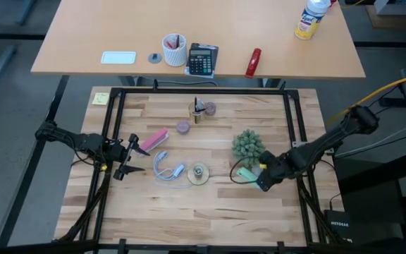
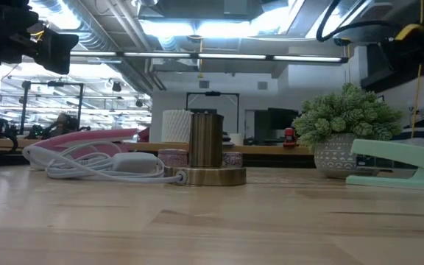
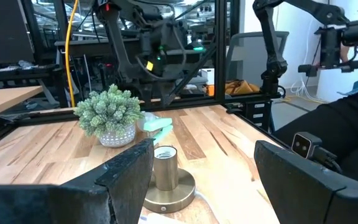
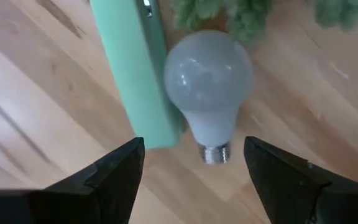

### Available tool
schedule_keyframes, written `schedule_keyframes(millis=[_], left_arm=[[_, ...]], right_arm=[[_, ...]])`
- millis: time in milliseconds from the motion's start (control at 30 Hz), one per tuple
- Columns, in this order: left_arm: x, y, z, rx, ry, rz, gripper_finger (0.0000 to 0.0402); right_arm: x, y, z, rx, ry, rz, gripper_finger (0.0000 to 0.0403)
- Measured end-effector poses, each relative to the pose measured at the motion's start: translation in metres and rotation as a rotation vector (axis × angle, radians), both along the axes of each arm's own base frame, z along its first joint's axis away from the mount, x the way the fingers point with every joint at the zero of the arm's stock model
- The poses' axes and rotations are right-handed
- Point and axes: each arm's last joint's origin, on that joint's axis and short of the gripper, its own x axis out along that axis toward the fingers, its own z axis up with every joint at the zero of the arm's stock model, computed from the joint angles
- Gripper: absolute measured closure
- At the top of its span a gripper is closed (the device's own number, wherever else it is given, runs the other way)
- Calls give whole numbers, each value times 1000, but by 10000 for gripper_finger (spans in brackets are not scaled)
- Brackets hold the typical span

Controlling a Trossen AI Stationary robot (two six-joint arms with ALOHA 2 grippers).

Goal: Screw lightbulb
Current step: Insert the lightbulb into the lamp

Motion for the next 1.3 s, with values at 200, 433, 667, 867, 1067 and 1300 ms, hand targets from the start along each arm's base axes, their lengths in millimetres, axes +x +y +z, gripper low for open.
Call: schedule_keyframes(millis=[200,433,667,867,1067,1300], left_arm=[[0,0,0,-23,5,-1,133],[0,0,0,-44,9,-2,133],[0,0,0,-68,15,-2,133],[0,0,0,-61,14,-2,133],[0,0,0,-42,11,-1,133],[0,0,0,-16,7,-1,133]], right_arm=[[7,4,-17,-90,61,11,123],[13,6,-32,-174,114,26,123],[20,9,-44,-200,121,27,123],[24,10,-51,-253,106,24,123],[29,13,-63,-256,120,4,123],[35,16,-66,-222,79,-67,158]])
